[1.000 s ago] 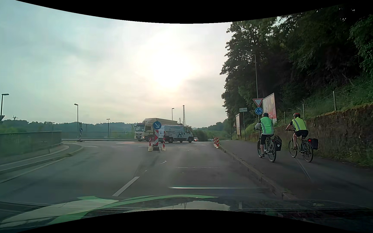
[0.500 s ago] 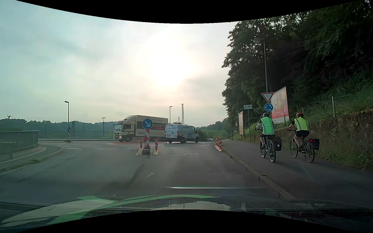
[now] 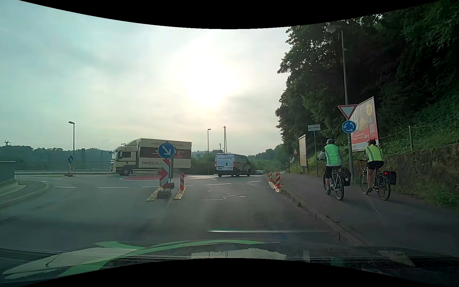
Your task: Follow the waypoints while adhering to traffic rules and regulations
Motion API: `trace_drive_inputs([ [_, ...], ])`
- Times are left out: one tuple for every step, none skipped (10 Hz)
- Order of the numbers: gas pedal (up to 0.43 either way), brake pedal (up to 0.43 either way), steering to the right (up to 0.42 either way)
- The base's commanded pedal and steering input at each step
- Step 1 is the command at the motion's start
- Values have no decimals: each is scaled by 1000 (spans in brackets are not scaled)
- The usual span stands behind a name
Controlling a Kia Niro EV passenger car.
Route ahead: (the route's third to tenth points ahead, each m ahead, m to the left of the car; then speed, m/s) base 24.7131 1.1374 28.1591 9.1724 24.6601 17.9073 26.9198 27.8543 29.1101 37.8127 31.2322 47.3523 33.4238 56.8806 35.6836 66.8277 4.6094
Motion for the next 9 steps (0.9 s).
trace_drive_inputs([
  [67,0,-20],
  [67,0,-21],
  [67,0,-21],
  [67,0,-22],
  [67,0,-23],
  [67,0,-23],
  [67,0,-23],
  [67,0,-24],
  [67,0,-25],
])
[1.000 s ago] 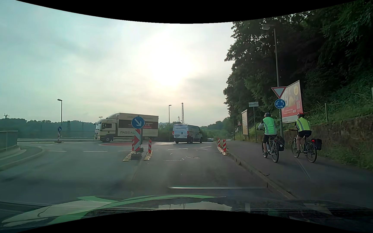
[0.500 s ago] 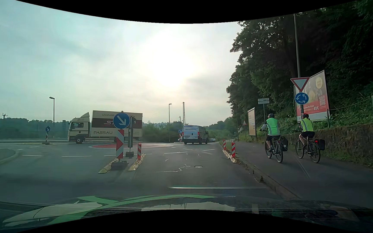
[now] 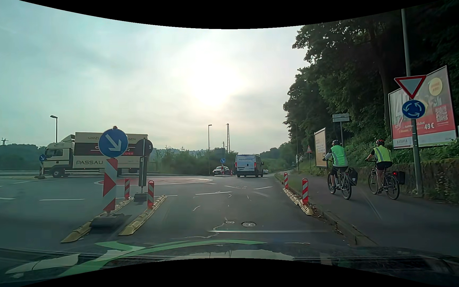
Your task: Follow the waypoints while adhering to traffic rules and regulations
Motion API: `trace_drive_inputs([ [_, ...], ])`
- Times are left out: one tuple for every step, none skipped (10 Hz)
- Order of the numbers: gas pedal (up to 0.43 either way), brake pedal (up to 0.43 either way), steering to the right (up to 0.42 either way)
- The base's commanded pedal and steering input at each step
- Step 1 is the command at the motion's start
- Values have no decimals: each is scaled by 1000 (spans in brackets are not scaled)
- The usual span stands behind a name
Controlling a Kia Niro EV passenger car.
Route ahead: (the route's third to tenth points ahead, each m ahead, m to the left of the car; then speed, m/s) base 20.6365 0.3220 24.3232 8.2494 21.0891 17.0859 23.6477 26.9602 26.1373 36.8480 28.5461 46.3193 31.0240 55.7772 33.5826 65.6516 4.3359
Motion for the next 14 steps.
trace_drive_inputs([
  [67,0,-25],
  [67,0,-26],
  [59,0,-26],
  [59,0,-26],
  [47,0,-25],
  [47,0,-22],
  [47,0,-18],
  [47,0,-15],
  [47,0,-12],
  [59,0,-10],
  [59,0,-7],
  [59,0,-2],
  [59,0,0],
  [59,0,2],
])
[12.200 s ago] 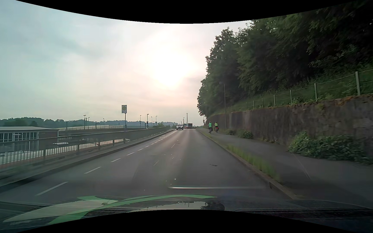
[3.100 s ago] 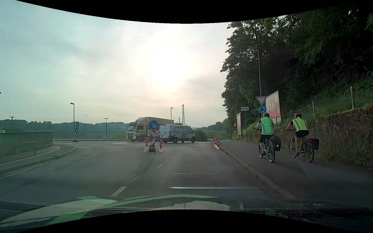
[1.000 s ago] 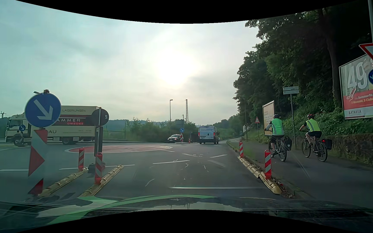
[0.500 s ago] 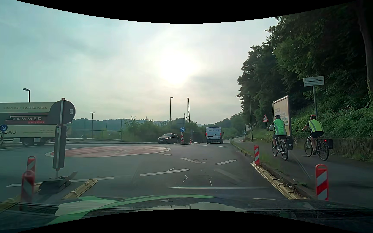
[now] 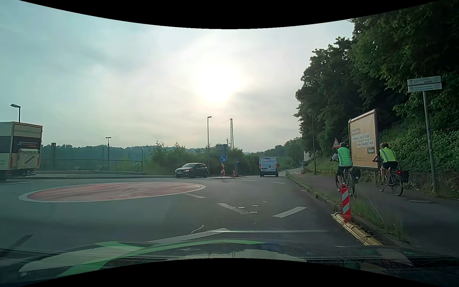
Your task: Follow the waypoints while adhering to traffic rules and regulations
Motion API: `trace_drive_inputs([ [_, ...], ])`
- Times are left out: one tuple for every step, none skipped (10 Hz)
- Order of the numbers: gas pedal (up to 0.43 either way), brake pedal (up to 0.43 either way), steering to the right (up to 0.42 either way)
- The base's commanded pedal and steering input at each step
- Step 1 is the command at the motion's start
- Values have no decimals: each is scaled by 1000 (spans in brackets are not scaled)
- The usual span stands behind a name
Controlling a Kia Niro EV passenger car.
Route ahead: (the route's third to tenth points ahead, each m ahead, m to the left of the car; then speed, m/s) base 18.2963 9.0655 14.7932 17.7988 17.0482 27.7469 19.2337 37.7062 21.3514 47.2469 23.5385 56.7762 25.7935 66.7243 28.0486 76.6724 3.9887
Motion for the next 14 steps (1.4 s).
trace_drive_inputs([
  [59,0,3],
  [59,0,7],
  [59,0,11],
  [59,0,15],
  [59,0,18],
  [59,0,23],
  [59,0,28],
  [59,0,35],
  [59,0,38],
  [59,0,38],
  [59,0,38],
  [59,0,38],
  [59,0,34],
  [59,0,28],
])
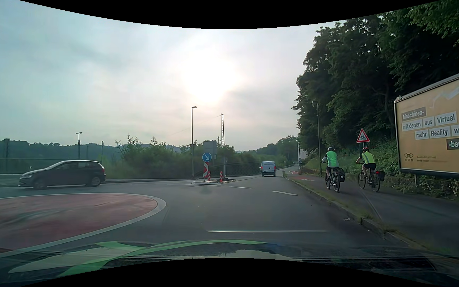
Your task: Follow the waypoints while adhering to traffic rules and regulations
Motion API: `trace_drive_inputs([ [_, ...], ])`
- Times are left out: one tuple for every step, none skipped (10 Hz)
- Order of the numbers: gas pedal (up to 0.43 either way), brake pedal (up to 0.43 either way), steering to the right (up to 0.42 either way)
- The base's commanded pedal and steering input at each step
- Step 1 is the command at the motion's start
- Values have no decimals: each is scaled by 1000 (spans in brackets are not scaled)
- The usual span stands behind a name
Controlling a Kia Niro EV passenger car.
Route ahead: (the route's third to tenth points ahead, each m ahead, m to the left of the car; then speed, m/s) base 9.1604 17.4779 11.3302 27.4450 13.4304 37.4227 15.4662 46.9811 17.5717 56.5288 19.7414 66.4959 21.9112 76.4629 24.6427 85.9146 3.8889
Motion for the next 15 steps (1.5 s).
trace_drive_inputs([
  [59,0,17],
  [59,0,2],
  [59,0,-17],
  [59,0,-31],
  [59,0,-46],
  [59,0,-60],
  [59,0,-74],
  [59,0,-90],
  [59,0,-114],
  [59,0,-138],
  [59,0,-158],
  [59,0,-186],
  [59,0,-224],
  [59,0,-257],
  [59,0,-284],
])
